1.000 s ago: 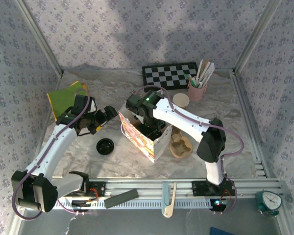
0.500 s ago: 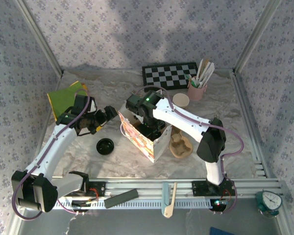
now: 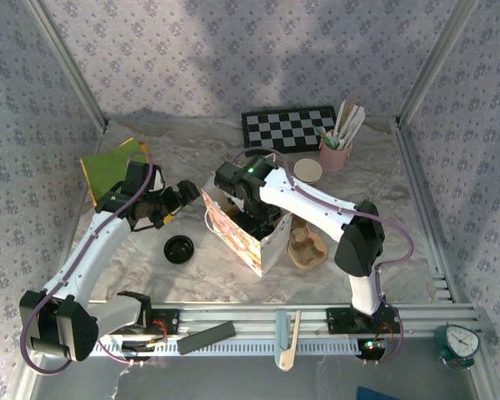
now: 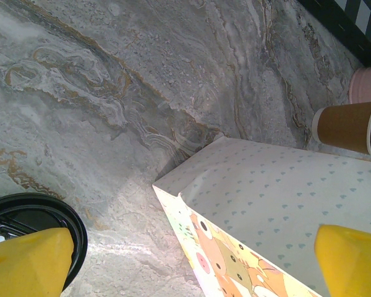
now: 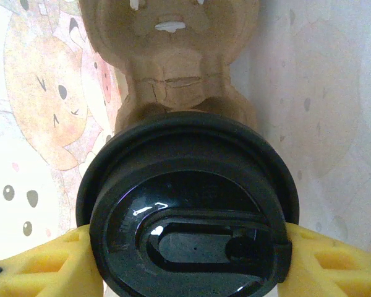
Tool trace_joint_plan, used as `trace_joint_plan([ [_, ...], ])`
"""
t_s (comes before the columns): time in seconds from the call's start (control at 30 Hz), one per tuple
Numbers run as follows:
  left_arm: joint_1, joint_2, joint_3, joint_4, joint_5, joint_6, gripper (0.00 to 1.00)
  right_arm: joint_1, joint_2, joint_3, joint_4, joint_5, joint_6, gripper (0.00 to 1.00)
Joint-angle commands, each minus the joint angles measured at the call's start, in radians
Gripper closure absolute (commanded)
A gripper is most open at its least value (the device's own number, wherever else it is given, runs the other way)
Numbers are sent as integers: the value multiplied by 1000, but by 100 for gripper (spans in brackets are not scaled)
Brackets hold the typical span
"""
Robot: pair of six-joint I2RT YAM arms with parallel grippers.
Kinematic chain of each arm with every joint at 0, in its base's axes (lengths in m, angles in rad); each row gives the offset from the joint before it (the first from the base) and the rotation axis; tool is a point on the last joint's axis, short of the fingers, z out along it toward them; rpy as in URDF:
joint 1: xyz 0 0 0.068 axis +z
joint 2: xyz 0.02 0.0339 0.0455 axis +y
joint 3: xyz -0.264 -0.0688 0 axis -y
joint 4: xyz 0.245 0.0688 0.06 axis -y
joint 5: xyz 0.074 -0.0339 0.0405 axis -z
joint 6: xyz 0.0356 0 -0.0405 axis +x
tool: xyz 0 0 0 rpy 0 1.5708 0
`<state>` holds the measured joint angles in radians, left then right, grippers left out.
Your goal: Pack the takeout coffee
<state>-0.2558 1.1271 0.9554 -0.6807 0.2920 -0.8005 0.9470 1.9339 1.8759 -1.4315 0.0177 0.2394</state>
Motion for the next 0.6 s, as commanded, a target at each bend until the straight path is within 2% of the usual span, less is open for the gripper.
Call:
trace_joint_plan([
  [0.0, -5, -15, 25, -10, 8, 8, 0, -5, -16, -6, -13, -5, 12, 40],
  [0.57, -5, -13, 26, -6, 9, 9, 0, -15, -28, -15, -17, 2, 12, 40],
])
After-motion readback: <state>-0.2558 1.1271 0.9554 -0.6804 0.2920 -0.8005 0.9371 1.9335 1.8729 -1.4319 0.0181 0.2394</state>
